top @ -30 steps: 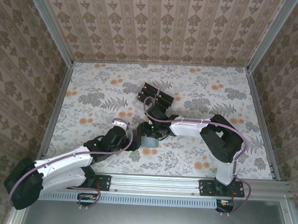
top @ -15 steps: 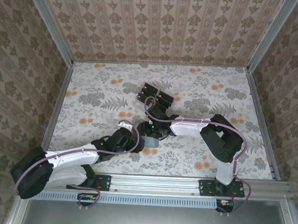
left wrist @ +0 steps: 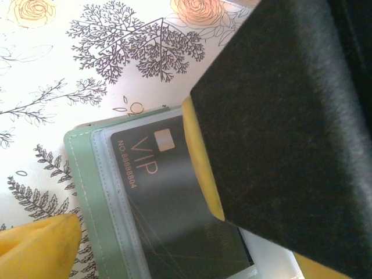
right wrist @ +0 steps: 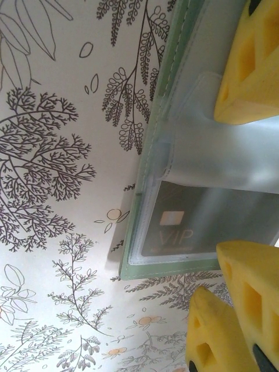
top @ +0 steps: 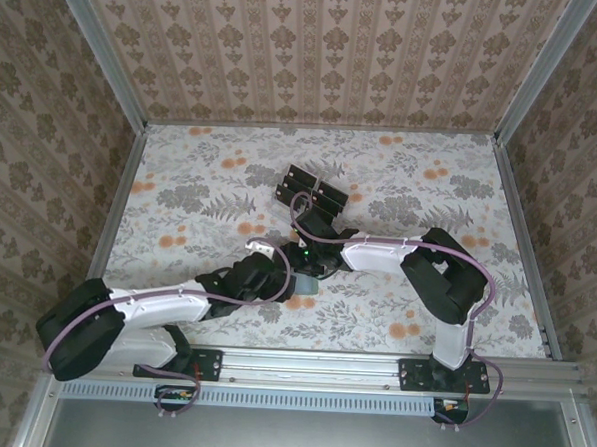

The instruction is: Put the credit cards into the card holder

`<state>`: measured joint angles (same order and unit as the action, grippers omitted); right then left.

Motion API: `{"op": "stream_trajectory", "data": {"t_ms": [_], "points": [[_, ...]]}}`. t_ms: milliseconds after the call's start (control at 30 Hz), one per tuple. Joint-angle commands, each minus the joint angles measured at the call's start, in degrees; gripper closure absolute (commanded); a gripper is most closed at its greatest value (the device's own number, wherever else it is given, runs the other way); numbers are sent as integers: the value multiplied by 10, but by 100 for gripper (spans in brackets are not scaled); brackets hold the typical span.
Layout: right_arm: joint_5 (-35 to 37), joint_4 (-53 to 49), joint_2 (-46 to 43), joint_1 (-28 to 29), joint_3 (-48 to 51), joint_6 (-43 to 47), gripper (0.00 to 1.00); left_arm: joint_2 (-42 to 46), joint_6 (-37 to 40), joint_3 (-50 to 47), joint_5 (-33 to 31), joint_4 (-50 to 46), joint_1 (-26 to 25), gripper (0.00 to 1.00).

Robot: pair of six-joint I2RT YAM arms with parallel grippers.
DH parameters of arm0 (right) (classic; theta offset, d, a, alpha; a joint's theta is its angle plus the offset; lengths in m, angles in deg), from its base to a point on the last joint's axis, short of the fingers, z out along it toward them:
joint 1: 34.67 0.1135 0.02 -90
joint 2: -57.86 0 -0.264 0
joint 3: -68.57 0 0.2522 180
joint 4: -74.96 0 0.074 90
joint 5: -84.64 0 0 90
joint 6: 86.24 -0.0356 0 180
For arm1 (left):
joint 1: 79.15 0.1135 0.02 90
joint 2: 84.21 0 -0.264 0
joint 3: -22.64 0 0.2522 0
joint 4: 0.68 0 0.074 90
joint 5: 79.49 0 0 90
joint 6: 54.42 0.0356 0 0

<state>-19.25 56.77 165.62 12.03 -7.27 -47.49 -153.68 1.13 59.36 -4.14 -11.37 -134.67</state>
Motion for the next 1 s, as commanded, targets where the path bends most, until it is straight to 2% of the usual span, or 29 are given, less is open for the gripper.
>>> {"op": "stream_trajectory", "data": {"t_ms": [0,300,667,967], "points": [[-12,-12,12,-5,12,-12,42,-14,14,12,-30,-3,-8,0],[-21,-9,5,-11,7,-19,42,-51,-1,21,-70,-32,-20,0],[5,7,-66,-19,38,-9,42,-63,-11,19,-73,-33,-21,0],[17,15,-79,-21,70,-20,42,-63,-13,15,-75,-31,-20,0]]}}
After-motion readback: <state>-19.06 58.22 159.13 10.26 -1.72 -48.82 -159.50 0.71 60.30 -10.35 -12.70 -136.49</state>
